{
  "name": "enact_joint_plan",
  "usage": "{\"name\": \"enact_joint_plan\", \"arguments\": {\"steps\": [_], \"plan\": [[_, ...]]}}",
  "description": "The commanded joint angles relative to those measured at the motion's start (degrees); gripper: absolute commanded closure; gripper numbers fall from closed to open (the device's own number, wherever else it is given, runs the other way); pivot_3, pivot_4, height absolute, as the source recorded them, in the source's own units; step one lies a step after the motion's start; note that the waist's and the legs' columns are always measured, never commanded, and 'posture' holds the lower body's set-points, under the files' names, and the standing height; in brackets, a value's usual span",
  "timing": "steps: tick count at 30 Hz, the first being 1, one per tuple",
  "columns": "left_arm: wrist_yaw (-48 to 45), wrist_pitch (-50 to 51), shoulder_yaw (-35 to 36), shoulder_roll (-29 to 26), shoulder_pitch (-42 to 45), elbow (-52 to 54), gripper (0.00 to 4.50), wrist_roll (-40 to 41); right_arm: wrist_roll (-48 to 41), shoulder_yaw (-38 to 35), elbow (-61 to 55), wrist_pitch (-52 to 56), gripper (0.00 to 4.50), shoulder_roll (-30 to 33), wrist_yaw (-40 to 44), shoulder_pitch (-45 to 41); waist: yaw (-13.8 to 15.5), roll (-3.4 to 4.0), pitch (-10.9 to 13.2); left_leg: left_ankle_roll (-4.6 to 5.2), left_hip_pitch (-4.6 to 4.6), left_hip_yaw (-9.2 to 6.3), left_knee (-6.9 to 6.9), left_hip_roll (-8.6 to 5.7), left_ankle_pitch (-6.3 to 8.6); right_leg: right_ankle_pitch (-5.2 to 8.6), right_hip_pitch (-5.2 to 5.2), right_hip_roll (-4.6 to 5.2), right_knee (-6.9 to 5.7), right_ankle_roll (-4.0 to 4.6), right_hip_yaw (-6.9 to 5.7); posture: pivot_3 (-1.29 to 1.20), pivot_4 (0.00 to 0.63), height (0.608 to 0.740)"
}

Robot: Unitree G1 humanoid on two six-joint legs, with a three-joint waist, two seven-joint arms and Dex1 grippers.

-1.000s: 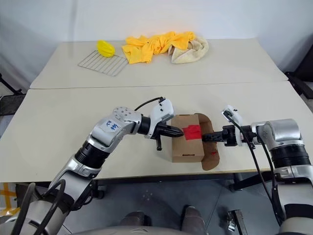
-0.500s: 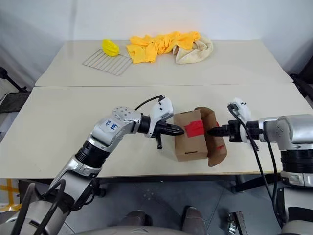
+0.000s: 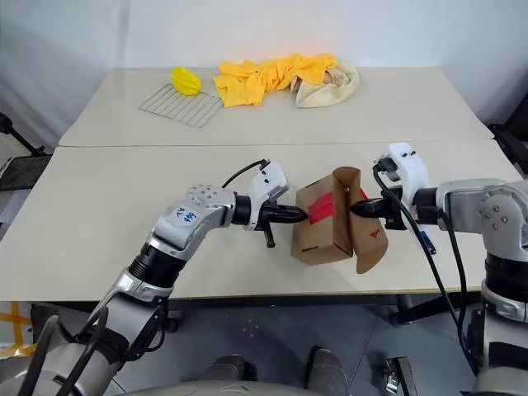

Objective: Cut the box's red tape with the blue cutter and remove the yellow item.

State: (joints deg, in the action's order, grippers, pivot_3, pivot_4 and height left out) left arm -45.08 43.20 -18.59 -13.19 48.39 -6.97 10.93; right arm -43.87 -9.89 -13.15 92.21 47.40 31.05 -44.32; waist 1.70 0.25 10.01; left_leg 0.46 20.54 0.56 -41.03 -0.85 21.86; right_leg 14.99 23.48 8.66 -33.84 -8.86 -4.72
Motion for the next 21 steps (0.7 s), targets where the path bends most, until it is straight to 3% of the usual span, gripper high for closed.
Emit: {"name": "enact_joint_plan", "arguments": {"steps": [1, 14, 21], "plan": [[2.00, 1.28, -2.82, 2.71, -1.97, 0.28, 4.50, -1.04, -7.22, 1.68, -3.06, 0.29, 4.48, -1.73, -3.03, -2.60, 0.14, -0.02, -0.01, 0.00, 0.00, -0.01, -0.01, 0.00, 0.00, 0.00, -0.02, 0.00, 0.01, 0.00, 0.00, 0.00, 0.150, 0.740], [5.30, 0.31, -1.02, 5.89, -3.19, -0.95, 4.50, -2.29, -15.46, 4.75, -7.58, 0.29, 4.48, -0.24, -15.57, -0.46, 2.46, -0.03, -0.01, 0.17, 0.02, -0.03, -0.03, -0.07, 0.04, -0.06, -0.09, 0.03, 0.12, 0.04, 0.00, 0.00, 0.150, 0.740], [5.59, -0.97, 0.40, 5.62, -2.74, -2.40, 4.50, -2.85, -15.12, 7.76, -10.35, 0.29, 4.48, 1.01, -18.28, -1.06, 2.51, -0.03, -0.01, 0.21, 0.08, -0.02, -0.01, -0.08, 0.07, -0.06, -0.07, 0.02, 0.21, 0.04, -0.02, 0.00, 0.150, 0.740]]}}
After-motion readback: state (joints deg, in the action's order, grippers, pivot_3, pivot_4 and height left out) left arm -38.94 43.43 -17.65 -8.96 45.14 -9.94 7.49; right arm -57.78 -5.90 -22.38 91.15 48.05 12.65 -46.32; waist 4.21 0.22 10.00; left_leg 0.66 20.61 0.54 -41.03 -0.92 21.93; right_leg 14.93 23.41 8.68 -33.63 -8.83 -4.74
